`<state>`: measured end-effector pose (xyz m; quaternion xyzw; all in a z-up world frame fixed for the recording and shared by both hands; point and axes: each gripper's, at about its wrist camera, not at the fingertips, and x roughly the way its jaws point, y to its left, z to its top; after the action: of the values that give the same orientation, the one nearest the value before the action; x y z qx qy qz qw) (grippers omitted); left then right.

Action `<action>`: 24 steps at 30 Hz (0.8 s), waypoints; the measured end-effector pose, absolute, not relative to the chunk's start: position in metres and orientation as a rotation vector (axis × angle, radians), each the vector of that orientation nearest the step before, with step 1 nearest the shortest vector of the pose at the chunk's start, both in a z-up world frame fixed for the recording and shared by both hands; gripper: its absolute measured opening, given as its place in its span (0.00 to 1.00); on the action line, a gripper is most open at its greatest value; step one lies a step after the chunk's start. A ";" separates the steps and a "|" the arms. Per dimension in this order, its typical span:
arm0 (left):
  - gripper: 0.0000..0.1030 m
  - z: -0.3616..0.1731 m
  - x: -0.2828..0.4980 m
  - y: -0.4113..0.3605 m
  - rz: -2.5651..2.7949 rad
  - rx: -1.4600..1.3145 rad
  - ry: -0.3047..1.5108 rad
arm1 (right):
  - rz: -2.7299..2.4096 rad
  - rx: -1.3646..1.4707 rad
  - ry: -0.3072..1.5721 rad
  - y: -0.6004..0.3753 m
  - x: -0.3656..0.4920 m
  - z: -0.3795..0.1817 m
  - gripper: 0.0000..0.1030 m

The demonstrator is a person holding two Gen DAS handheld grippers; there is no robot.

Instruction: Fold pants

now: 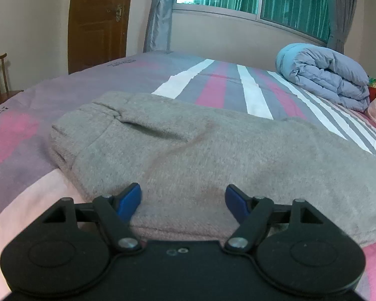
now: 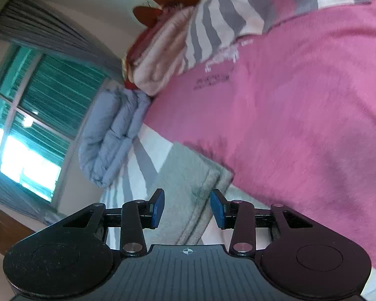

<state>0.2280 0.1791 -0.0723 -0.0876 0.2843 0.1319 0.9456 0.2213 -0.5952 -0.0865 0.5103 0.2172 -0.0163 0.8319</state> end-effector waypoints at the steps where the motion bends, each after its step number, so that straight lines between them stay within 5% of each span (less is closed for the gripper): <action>1: 0.66 -0.072 0.228 0.179 0.268 -0.179 0.580 | -0.039 1.069 0.477 -0.594 0.228 -0.087 0.39; 2: 0.66 -0.072 0.228 0.179 0.266 -0.180 0.579 | -0.053 1.047 0.484 -0.590 0.222 -0.087 0.34; 4: 0.66 -0.073 0.227 0.180 0.264 -0.182 0.578 | -0.072 0.942 0.477 -0.585 0.229 -0.078 0.09; 11: 0.66 -0.074 0.227 0.180 0.260 -0.186 0.576 | -0.098 0.906 0.516 -0.589 0.234 -0.085 0.09; 12: 0.66 -0.074 0.226 0.180 0.259 -0.187 0.576 | -0.091 0.928 0.499 -0.591 0.228 -0.085 0.11; 13: 0.66 -0.074 0.226 0.180 0.259 -0.188 0.575 | -0.096 0.937 0.473 -0.591 0.220 -0.082 0.25; 14: 0.66 -0.074 0.227 0.180 0.260 -0.186 0.577 | -0.110 0.935 0.456 -0.590 0.213 -0.079 0.51; 15: 0.67 -0.074 0.227 0.179 0.262 -0.181 0.580 | -0.107 0.939 0.443 -0.589 0.207 -0.077 0.58; 24: 0.72 -0.055 0.224 0.170 0.272 -0.217 0.611 | -0.121 0.953 0.574 -0.578 0.232 -0.075 0.58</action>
<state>0.2245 0.1704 -0.0553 -0.1062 0.2994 0.1330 0.9388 0.2317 -0.5784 -0.0754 0.4519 0.2724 -0.0572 0.8475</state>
